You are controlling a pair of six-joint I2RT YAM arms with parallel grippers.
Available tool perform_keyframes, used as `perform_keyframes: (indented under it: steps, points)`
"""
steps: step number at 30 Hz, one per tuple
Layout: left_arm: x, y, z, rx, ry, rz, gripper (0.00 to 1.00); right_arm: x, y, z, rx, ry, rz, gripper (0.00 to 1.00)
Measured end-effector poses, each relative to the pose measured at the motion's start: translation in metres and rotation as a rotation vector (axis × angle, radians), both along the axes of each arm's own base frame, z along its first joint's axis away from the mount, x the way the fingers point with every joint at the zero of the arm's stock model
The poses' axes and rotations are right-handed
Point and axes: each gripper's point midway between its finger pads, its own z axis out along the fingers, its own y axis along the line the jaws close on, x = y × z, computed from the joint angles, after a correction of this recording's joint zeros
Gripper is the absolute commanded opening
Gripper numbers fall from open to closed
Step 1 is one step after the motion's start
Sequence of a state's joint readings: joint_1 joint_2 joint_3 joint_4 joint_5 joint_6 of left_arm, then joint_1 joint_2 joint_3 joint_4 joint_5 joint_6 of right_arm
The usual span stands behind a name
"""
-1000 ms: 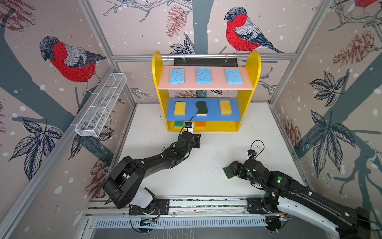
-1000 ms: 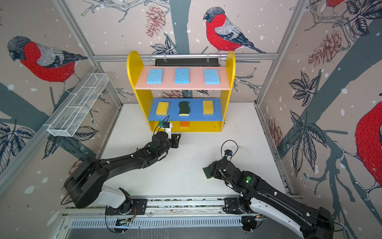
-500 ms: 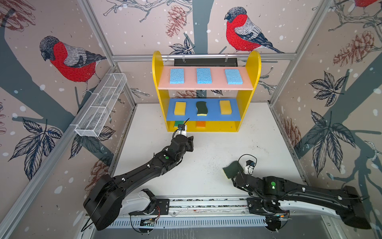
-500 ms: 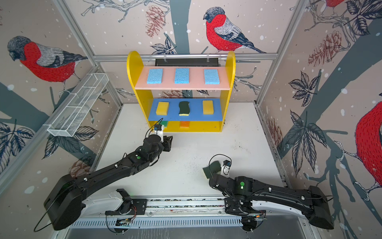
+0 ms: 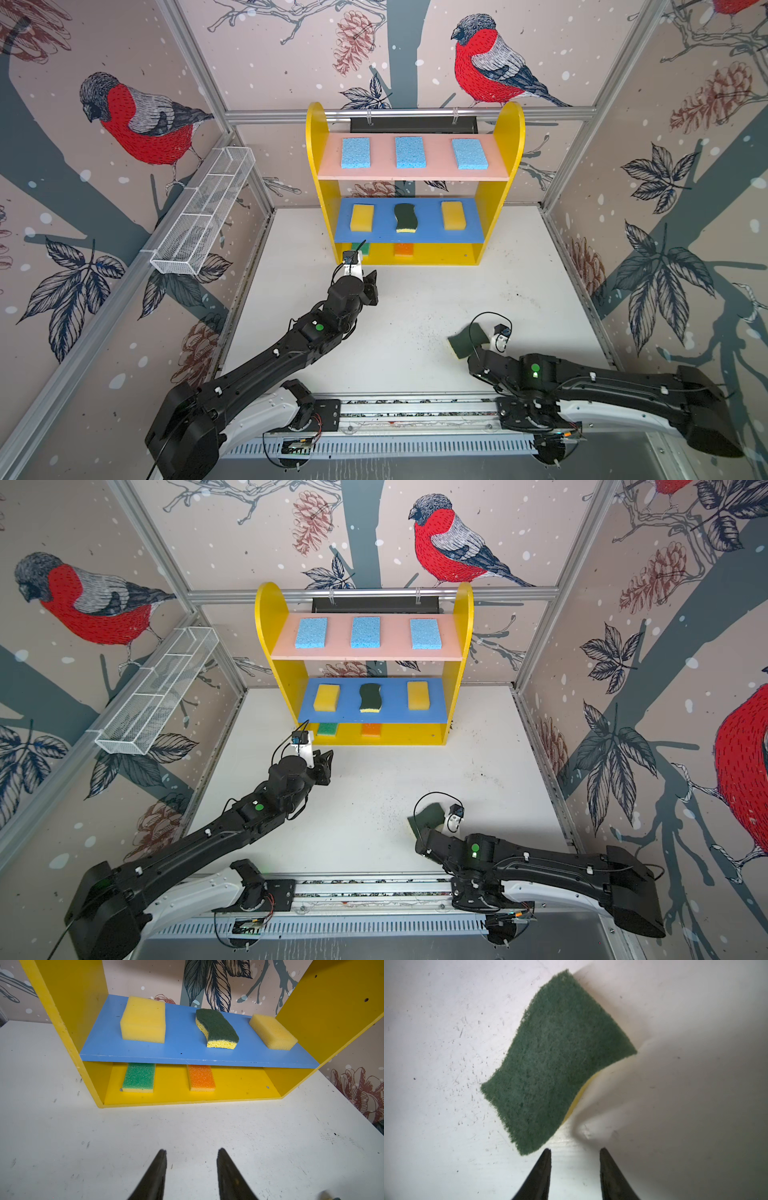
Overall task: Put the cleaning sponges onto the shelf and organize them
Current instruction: 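Withdraw the left gripper while the right gripper lowers over the scrub sponge, then close the right gripper on the dark green scrub sponge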
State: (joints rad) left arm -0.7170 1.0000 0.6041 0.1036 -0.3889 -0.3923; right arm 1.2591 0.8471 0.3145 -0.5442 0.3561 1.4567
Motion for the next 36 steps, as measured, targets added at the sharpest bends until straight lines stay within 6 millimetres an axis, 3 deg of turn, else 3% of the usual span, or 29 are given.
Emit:
perform_keyframes:
  steps: [20,25,36]
  points:
    - [-0.012,0.024,-0.013,0.038,0.007,0.061,0.39,0.050,0.036,-0.003,-0.079,-0.039,0.093,0.38]
    - [-0.013,0.028,-0.011,0.040,0.000,0.076,0.39,0.065,0.059,0.000,-0.095,-0.061,0.138,0.38]
    - [-0.020,0.037,-0.014,0.042,0.009,0.091,0.39,0.104,0.091,-0.002,-0.142,-0.112,0.191,0.38]
